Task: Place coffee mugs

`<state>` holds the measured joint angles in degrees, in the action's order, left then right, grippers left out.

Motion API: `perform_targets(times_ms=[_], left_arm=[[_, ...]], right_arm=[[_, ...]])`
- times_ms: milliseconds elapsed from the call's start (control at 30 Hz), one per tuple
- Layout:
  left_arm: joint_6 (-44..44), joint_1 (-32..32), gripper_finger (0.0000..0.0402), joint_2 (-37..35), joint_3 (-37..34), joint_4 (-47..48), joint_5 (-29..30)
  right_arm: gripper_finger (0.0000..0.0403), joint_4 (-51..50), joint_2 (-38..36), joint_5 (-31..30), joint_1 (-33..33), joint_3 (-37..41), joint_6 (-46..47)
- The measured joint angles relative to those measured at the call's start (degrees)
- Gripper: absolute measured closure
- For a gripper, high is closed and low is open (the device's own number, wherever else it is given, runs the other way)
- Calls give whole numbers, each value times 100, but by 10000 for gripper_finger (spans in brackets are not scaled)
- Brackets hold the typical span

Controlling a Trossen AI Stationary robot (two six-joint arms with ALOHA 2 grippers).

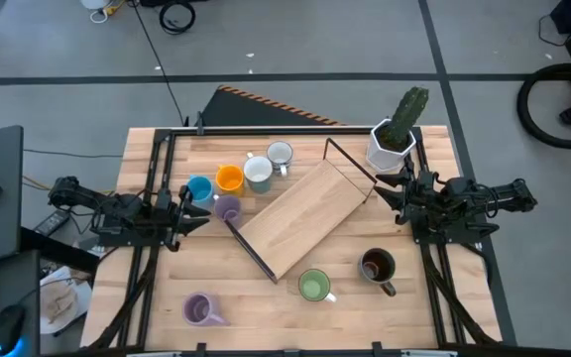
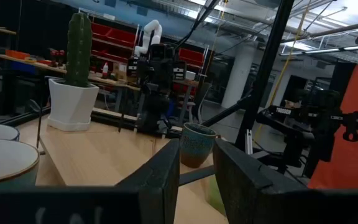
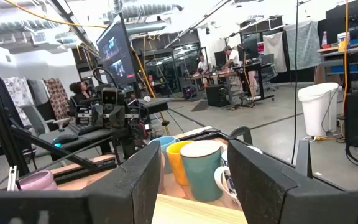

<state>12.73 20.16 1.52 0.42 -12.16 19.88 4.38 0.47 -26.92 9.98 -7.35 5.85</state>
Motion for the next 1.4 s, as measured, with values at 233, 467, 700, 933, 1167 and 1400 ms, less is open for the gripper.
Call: perform_targets(times_ms=[233,467,700,933,1167,1400], left_arm=[[0,-1,299,1,0,0,-1],[0,0,298,0,-1,0,-1],[266,-1,299,2,-1,-53,-2],[814,-8,298,-3,0,-306,129],[1361,-6,299,-3,-1,-1069,-167],[533,-6,299,-5,33,-2217,-173]], right_arm=[[211,0,0,0,-2,-2,0],[211,-1,0,-1,0,-1,0],[211,0,-2,-1,-1,-1,1],[211,0,-1,0,-2,-1,0],[211,9,0,-2,0,0,-27],[211,74,-1,-46,-1,0,-424]])
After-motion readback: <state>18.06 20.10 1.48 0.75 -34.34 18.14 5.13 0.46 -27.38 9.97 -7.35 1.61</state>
